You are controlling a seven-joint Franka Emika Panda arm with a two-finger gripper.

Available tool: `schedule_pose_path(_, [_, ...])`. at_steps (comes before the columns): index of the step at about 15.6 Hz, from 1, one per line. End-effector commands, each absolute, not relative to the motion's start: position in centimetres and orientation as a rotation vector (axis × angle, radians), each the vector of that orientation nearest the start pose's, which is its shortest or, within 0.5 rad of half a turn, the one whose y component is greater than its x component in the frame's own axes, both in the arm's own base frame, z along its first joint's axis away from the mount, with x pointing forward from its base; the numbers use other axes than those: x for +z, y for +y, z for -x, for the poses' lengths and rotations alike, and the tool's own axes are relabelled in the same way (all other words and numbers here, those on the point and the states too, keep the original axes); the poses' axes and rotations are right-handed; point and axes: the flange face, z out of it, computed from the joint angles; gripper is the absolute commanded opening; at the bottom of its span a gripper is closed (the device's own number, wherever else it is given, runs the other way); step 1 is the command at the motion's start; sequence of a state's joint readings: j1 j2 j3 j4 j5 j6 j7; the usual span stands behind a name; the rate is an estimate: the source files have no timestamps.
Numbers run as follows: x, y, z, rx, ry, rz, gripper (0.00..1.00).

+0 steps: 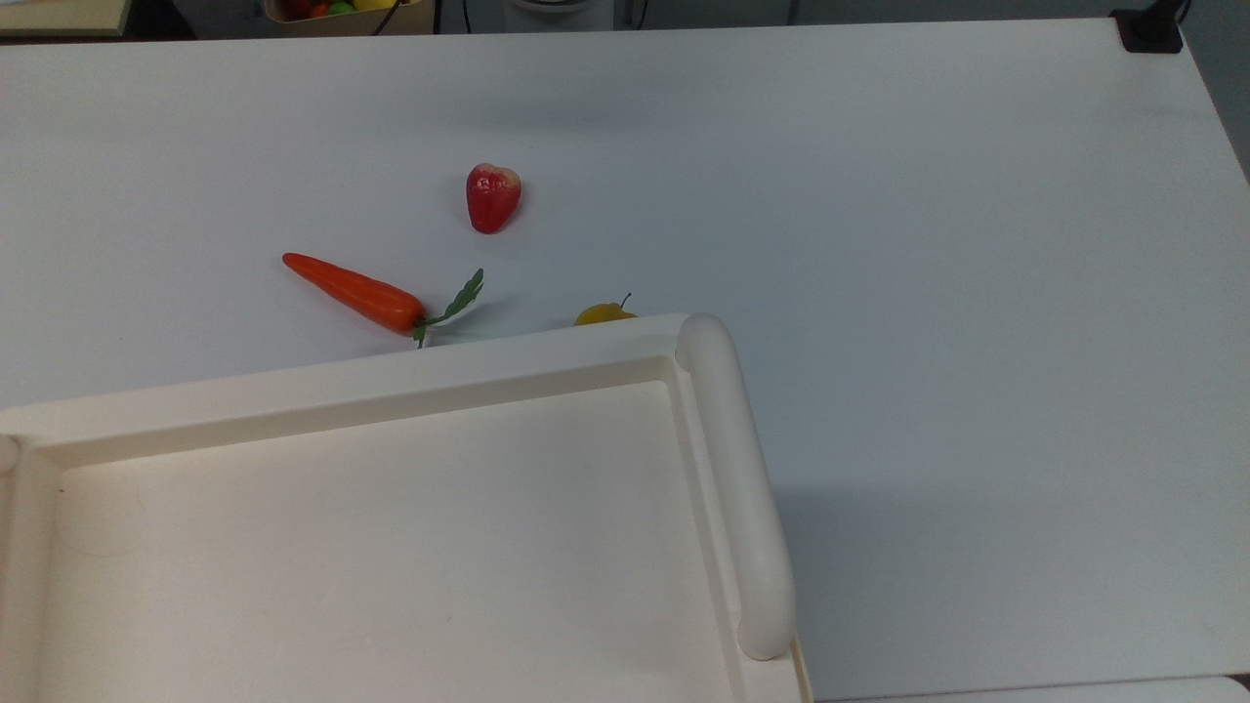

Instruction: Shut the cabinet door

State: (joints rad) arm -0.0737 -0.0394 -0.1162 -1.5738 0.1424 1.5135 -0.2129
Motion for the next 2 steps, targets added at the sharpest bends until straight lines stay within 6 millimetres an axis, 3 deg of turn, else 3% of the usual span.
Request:
schedule_pose_path(1, [64.60,-9.08,-52.71,-0.020,-0.067,3.007,1.00])
schedule_pose_path(2, [64.67,-9.24,-52.62,-0.021,-0.071,3.007,1.00])
